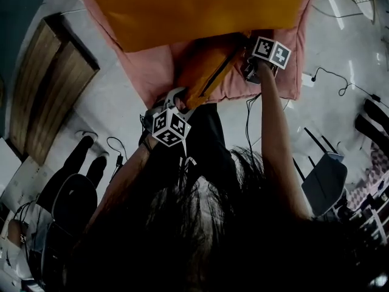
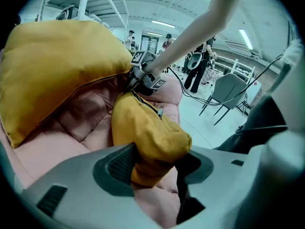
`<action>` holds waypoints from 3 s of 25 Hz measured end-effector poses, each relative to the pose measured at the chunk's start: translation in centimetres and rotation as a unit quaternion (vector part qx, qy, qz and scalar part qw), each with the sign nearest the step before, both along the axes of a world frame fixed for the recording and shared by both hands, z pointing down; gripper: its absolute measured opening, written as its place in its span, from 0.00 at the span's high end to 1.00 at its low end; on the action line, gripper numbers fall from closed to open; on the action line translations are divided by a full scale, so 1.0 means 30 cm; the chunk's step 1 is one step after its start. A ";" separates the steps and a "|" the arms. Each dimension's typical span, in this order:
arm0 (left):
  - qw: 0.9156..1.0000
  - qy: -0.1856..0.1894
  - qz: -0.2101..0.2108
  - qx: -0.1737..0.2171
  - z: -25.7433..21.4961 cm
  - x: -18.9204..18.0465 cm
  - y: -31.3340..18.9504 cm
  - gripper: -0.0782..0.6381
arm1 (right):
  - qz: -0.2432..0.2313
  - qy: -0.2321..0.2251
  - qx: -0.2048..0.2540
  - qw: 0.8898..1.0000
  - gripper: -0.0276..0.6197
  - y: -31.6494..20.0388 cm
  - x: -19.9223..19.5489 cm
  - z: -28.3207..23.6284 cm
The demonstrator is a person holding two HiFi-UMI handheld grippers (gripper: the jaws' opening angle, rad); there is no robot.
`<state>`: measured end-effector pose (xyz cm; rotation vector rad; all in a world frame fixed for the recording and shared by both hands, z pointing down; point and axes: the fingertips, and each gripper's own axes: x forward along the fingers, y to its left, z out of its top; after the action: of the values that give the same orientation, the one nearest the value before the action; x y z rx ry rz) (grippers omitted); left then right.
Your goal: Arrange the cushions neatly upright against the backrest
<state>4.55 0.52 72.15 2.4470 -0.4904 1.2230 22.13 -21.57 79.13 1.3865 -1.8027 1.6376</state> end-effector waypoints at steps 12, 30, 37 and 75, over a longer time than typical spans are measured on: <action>0.994 0.104 -0.002 0.021 -0.323 -0.050 -0.064 0.58 | 0.146 -0.092 0.062 0.983 0.78 0.155 0.104 -0.360; 0.978 0.209 -0.021 0.001 -0.467 -0.187 -0.573 0.59 | 0.215 -0.071 0.091 0.970 0.78 -0.016 0.139 -0.696; 0.959 0.222 -0.171 -0.031 -0.280 -0.202 -0.708 0.59 | 0.226 -0.047 0.080 0.970 0.78 -0.160 0.136 -0.544; 0.896 0.094 -0.390 -0.191 0.163 -0.231 -0.601 0.62 | 0.358 -0.058 0.004 0.932 0.77 -0.165 0.178 -0.111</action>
<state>-2.37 -17.51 77.03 1.7184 -0.9465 0.6471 27.48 -26.54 75.81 2.1597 -1.4275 2.0746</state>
